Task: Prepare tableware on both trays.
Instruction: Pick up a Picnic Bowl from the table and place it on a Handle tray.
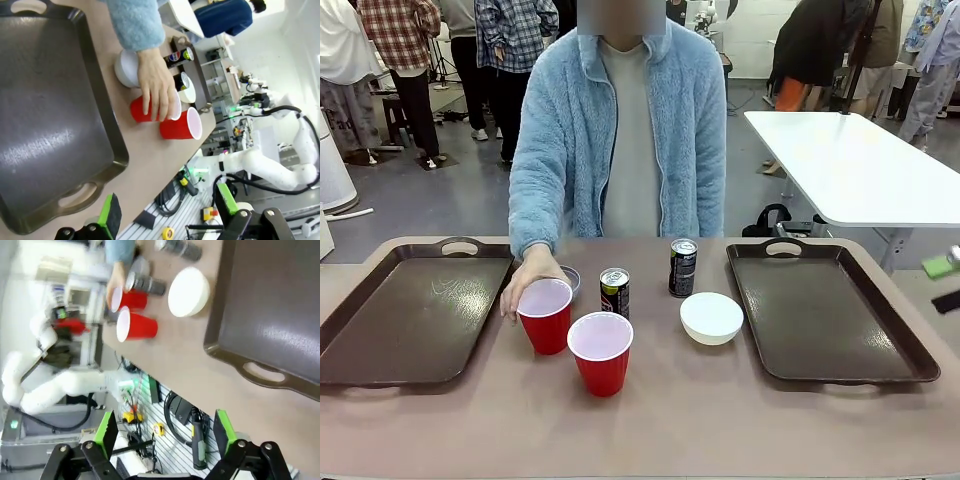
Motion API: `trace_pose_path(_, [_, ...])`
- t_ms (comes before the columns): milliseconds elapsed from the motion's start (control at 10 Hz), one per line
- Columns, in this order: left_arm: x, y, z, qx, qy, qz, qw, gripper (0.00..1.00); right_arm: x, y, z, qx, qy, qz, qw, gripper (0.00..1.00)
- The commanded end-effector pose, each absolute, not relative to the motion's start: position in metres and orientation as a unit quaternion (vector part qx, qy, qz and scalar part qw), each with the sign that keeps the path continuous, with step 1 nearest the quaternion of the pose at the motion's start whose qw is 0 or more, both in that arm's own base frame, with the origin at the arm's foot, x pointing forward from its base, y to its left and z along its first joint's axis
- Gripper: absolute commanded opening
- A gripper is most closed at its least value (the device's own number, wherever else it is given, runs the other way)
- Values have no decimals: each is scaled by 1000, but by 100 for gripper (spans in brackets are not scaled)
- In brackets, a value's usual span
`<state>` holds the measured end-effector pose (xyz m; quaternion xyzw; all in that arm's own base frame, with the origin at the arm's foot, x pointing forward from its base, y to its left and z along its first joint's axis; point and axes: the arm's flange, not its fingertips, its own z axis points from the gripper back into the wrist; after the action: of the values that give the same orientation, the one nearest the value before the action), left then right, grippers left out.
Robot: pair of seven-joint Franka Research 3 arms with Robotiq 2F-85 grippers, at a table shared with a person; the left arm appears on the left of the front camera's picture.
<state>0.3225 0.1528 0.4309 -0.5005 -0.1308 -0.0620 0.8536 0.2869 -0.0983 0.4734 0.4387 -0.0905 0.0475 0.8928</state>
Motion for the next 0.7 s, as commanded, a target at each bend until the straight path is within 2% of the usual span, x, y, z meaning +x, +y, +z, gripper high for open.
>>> trace_pose_path(0, [322,154,432,-506,-136,-63,850,100,297,-54,526,364,-56,0,930,100])
trace_pose_path(300, [322,154,432,-506,-136,-63,850,100,345,41,556,246,-33,-38,968,100])
trace_pose_path(600, [322,154,432,-506,-136,-63,850,100,406,121,518,168,-18,-52,984,100])
